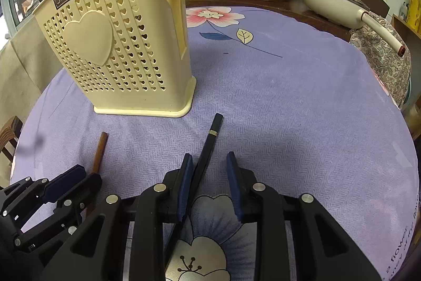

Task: Organize utensils
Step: 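Close the left tool on the wooden chopstick while the right tool closes on the black chopstick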

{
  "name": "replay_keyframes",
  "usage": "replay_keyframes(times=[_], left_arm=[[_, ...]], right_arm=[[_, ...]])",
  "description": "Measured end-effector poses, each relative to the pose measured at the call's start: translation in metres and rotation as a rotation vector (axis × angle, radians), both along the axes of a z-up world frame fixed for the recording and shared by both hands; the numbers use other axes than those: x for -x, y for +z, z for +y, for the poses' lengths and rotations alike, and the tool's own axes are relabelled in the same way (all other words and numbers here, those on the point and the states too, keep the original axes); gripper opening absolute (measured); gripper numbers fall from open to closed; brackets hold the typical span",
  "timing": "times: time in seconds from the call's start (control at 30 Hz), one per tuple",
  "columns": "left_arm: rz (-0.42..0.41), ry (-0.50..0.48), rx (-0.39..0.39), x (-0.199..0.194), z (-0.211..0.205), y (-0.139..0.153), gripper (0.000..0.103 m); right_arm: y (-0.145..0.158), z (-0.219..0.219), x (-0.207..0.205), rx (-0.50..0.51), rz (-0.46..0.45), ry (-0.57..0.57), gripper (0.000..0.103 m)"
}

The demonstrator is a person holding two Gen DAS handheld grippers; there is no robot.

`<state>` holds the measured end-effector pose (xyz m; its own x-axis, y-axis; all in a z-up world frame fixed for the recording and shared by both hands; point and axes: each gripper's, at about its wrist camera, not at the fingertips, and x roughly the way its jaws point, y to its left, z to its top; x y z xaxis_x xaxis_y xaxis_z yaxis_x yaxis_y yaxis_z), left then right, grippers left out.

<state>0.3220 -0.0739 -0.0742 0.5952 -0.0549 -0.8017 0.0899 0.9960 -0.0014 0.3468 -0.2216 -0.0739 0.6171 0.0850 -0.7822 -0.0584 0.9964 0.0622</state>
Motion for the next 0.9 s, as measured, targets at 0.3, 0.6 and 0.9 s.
replay_keyframes(times=[0.3, 0.6, 0.9], left_arm=[[0.000, 0.003, 0.009, -0.0006, 0.0034, 0.0000, 0.010], [0.008, -0.001, 0.017, -0.0012, 0.0052, 0.0001, 0.010], [0.014, 0.004, 0.027, -0.0020, 0.0066, -0.0001, 0.010]], right_arm=[[-0.0005, 0.0022, 0.0010, -0.002, 0.004, -0.016, 0.013], [0.0000, 0.0033, 0.0026, 0.002, 0.010, 0.007, 0.012], [0.0000, 0.0039, 0.0037, -0.006, 0.016, 0.019, 0.010]])
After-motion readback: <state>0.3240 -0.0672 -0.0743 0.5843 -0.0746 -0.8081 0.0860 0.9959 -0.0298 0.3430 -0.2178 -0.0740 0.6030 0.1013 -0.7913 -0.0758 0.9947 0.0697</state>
